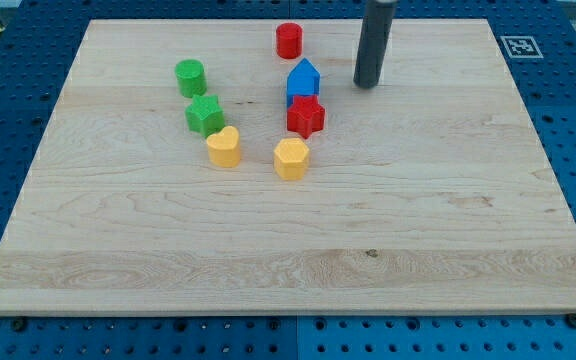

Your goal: Point at the red circle

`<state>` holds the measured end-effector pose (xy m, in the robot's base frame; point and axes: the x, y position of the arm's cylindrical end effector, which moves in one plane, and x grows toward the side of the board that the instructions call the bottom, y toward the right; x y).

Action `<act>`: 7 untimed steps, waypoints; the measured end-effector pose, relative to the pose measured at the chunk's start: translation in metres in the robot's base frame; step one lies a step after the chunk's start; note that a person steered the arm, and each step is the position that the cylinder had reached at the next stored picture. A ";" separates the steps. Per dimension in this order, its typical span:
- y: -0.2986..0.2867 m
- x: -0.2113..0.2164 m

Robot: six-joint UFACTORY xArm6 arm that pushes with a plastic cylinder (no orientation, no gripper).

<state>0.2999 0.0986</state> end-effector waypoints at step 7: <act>-0.172 -0.107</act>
<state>0.1926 -0.0734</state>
